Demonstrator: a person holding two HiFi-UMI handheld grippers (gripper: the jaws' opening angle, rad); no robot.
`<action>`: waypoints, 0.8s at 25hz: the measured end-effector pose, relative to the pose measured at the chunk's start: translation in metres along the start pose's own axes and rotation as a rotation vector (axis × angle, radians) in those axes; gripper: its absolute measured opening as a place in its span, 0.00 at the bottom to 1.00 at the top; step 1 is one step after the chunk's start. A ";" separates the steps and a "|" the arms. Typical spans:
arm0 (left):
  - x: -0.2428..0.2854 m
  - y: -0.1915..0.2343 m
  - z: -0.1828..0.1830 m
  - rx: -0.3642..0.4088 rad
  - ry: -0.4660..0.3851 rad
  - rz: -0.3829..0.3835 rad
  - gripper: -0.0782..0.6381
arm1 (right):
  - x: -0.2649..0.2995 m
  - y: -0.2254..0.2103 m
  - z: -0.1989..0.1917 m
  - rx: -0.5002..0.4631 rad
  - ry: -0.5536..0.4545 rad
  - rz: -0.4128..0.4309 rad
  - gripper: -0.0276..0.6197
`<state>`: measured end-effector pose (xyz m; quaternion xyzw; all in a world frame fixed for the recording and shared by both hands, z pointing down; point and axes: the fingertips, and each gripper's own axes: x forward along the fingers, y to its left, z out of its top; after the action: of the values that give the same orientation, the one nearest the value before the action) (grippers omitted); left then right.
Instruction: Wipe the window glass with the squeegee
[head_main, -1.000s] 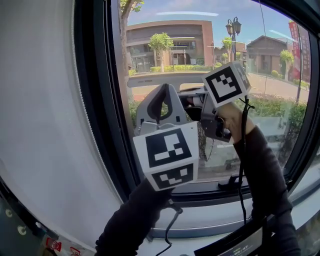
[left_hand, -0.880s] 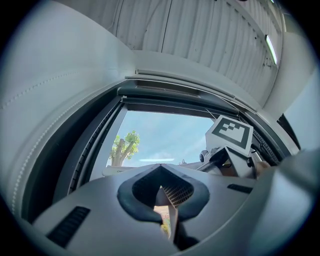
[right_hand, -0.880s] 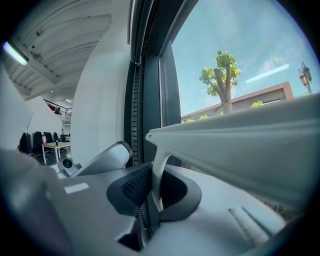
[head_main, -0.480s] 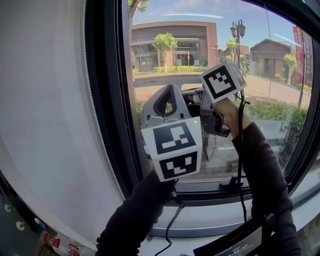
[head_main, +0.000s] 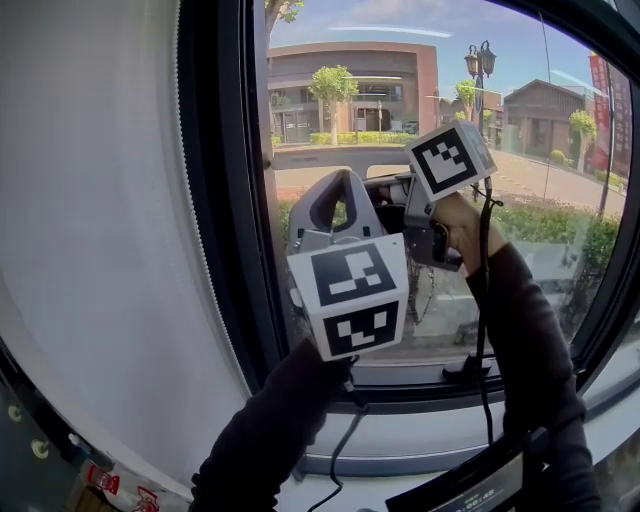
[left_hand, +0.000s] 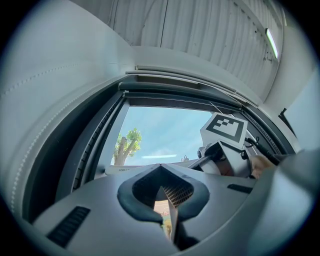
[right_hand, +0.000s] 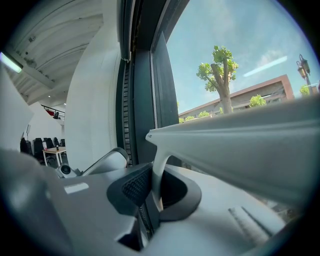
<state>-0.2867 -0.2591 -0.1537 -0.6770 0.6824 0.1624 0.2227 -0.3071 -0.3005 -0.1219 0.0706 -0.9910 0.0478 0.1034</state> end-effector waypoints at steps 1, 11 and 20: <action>0.000 0.001 0.000 0.000 -0.001 0.001 0.10 | 0.001 0.000 0.000 0.007 0.001 0.005 0.08; 0.000 0.000 -0.005 -0.003 0.006 0.006 0.10 | -0.001 -0.002 -0.005 0.032 0.012 0.006 0.08; -0.007 -0.006 -0.020 0.003 0.033 0.007 0.10 | -0.002 -0.006 -0.024 0.052 0.040 -0.012 0.08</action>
<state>-0.2830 -0.2640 -0.1327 -0.6767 0.6887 0.1513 0.2119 -0.2994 -0.3040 -0.0988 0.0782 -0.9867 0.0743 0.1214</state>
